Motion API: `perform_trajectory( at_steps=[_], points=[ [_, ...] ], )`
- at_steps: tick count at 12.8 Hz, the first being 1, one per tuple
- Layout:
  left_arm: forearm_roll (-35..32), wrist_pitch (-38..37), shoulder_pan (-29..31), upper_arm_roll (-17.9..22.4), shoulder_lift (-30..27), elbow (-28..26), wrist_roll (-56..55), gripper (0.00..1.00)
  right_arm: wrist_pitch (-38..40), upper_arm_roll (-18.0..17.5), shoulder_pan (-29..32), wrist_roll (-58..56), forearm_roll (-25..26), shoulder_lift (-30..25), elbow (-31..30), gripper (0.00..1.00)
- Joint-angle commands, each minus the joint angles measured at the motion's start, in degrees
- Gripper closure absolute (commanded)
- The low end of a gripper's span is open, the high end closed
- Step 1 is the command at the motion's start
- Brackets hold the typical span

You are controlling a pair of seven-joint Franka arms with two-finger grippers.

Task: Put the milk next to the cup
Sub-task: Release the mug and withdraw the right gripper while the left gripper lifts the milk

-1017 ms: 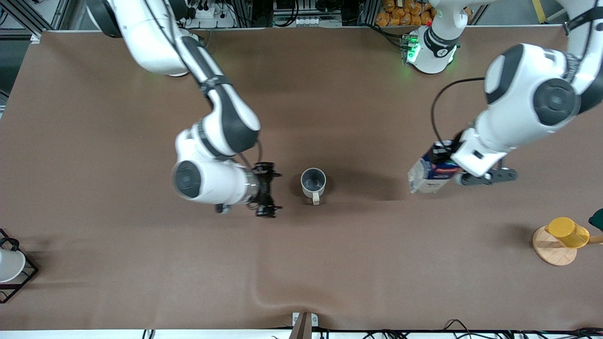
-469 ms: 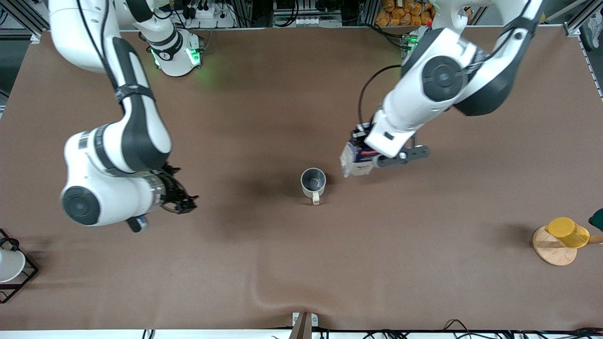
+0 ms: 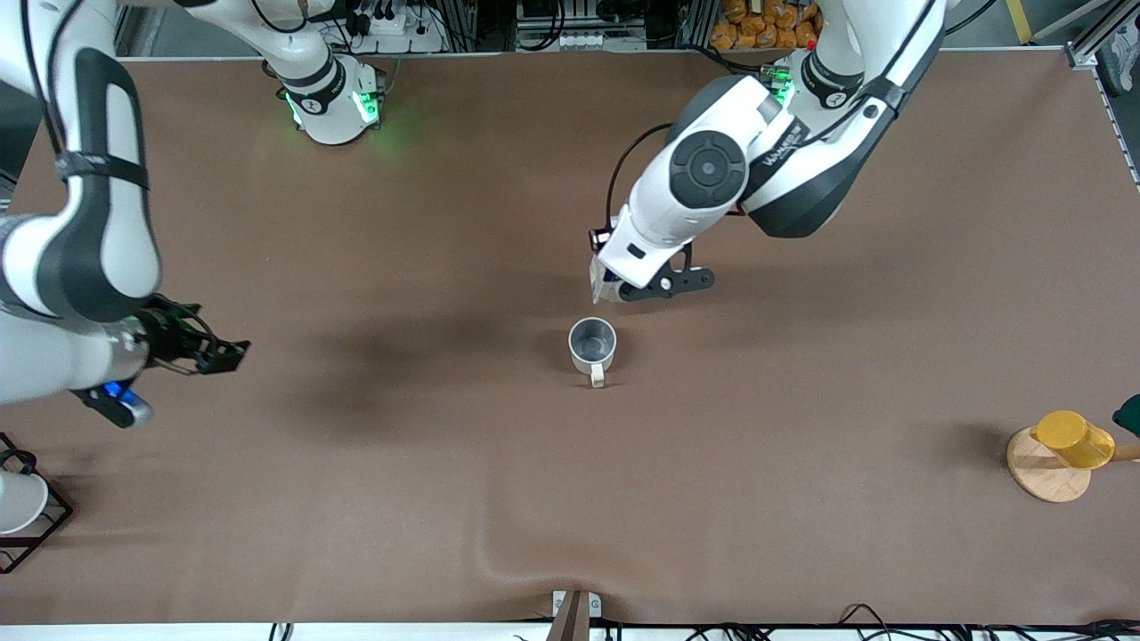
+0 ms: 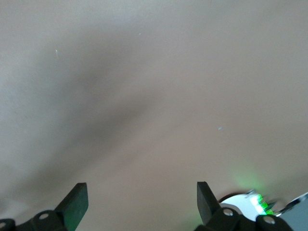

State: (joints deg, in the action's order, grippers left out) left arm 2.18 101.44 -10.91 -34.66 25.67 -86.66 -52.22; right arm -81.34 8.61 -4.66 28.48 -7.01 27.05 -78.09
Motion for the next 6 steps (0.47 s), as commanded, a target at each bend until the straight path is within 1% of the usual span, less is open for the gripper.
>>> perform_trajectory(
  at_steps=[1,2,3,5,6],
  points=[
    [0.2,-1.9,-2.9,0.2,0.8,1.8,1.5,0.54,-9.5,-1.2,-0.4,-10.6,3.8,-12.1,-15.5,0.0],
    [0.2,-1.9,-2.8,0.2,1.4,1.8,1.6,0.54,-14.0,-1.2,-0.4,-16.3,5.0,-15.9,-20.8,0.0],
    [-0.2,-1.8,-2.9,0.4,1.8,1.8,2.6,0.54,-16.6,-1.2,-0.4,-20.6,6.5,-18.7,-23.7,0.0],
    [-2.3,-1.5,-3.0,0.5,4.7,2.1,3.9,0.54,-16.7,-1.2,-0.4,-26.0,7.3,-21.3,-23.3,0.0],
    [-3.3,-1.5,-3.1,0.5,5.2,2.0,4.1,0.54,-16.5,-1.2,-0.4,-29.2,7.5,-21.8,-22.4,0.0]
  ],
)
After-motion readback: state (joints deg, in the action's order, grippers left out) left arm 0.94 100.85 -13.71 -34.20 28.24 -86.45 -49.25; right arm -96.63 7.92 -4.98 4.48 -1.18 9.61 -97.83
